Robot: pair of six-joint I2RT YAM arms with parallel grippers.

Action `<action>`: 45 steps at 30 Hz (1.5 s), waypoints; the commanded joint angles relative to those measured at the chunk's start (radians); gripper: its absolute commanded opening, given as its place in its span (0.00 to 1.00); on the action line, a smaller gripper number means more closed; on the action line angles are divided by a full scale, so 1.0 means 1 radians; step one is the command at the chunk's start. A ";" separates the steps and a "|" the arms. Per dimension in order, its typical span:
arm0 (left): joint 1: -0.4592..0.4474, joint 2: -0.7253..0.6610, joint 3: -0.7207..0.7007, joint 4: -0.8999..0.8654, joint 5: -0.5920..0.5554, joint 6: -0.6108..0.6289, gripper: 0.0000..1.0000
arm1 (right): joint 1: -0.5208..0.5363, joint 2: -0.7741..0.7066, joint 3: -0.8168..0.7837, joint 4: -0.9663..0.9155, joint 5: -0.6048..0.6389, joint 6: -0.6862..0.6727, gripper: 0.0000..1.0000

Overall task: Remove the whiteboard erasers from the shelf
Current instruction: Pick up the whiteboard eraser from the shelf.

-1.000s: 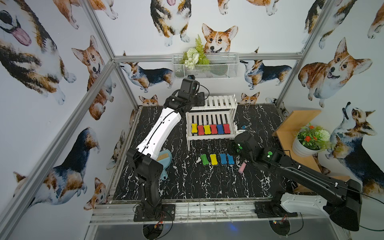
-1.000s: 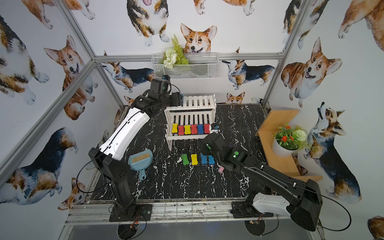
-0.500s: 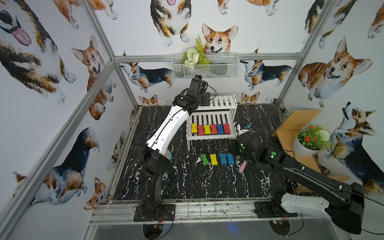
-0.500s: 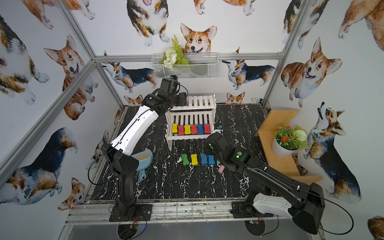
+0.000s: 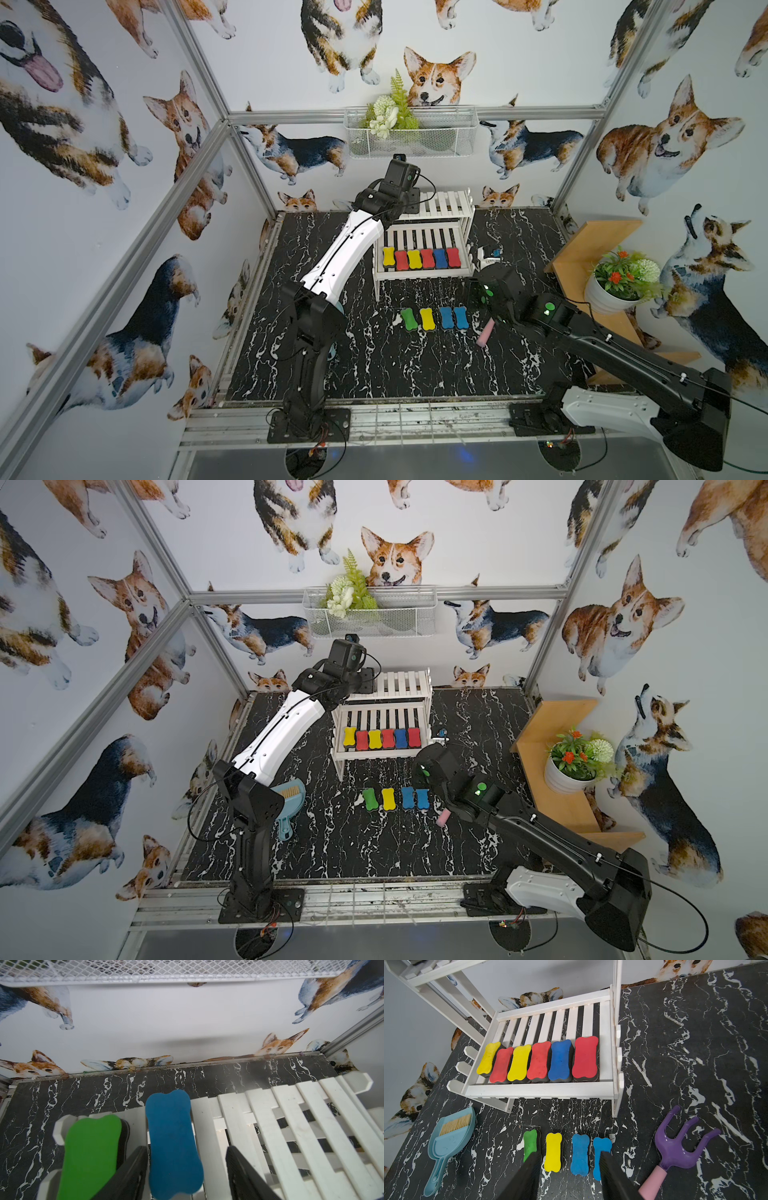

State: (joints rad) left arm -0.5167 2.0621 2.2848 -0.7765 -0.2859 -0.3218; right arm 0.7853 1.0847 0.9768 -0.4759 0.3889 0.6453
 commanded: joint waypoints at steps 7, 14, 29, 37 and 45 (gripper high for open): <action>-0.009 0.035 0.016 -0.012 -0.051 0.024 0.60 | -0.002 -0.017 0.001 -0.001 0.005 0.002 0.52; -0.011 0.032 0.020 -0.003 -0.055 0.023 0.46 | -0.004 -0.024 -0.001 -0.004 0.008 0.007 0.52; -0.111 -0.412 -0.479 0.124 -0.072 -0.092 0.41 | -0.008 -0.046 -0.010 0.005 0.014 0.010 0.52; -0.171 -0.782 -0.987 0.132 -0.071 -0.233 0.40 | -0.012 -0.059 -0.026 0.016 0.006 0.005 0.52; -0.174 -0.975 -1.369 0.139 0.024 -0.368 0.38 | -0.014 -0.079 -0.026 0.011 0.016 0.004 0.52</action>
State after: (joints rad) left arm -0.6907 1.1015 0.9806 -0.6559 -0.3107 -0.6216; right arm 0.7719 1.0100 0.9497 -0.4751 0.3923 0.6476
